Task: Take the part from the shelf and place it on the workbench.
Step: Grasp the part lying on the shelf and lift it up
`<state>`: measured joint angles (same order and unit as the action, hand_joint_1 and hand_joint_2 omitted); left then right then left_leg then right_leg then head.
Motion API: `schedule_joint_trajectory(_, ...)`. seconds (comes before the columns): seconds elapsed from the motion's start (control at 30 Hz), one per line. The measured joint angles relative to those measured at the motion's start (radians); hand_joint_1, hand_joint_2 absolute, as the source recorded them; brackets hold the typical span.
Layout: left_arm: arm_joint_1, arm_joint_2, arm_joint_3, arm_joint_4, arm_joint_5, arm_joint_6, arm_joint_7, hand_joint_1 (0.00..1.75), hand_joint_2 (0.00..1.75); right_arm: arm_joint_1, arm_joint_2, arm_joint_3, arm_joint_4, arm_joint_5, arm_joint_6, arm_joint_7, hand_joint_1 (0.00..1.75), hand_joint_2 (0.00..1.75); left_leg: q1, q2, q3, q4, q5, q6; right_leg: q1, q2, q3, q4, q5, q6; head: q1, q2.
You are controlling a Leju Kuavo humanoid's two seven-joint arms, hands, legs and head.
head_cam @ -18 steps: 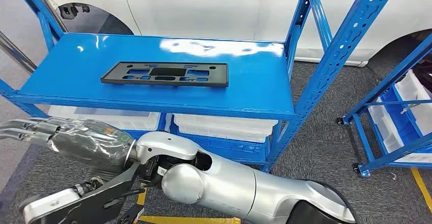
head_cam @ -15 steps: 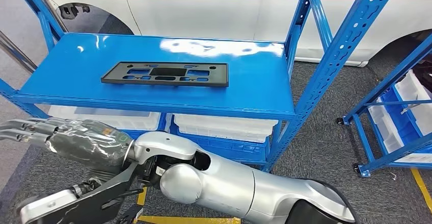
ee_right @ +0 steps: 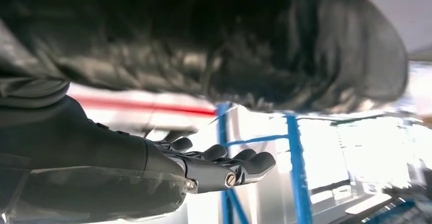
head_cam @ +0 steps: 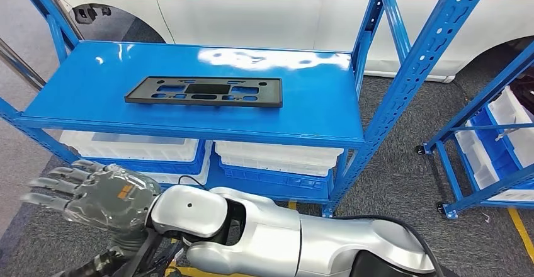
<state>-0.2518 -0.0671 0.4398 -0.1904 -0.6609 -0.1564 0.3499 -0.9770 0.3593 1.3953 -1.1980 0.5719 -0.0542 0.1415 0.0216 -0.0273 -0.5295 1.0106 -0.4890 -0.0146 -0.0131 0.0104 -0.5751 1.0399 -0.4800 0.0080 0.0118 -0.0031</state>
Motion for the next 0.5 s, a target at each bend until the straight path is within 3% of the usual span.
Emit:
schedule_joint_trajectory(0.2, -0.008, -0.017, 0.0, 0.0, -0.015, -0.04, 0.039, 0.0, 0.0, 0.004, 0.0, 0.037, 0.17, 0.185, -0.054, 0.016, 0.0, 0.0, 0.0, 0.0, 0.0, 0.001, 0.0, 0.0, 0.0, 0.0, 0.0, 0.0, 0.001, 0.001, 0.0, 0.0)
schedule_joint_trajectory(0.5, -0.004, -0.031, 0.0, 0.0, -0.033, -0.064, 0.062, 0.0, 0.0, 0.004, 0.0, 0.022, 0.344, 0.172, -0.051, 0.008, 0.0, 0.0, 0.0, 0.0, 0.0, 0.002, 0.0, 0.0, 0.0, 0.001, 0.0, 0.0, 0.001, 0.001, 0.0, 0.0)
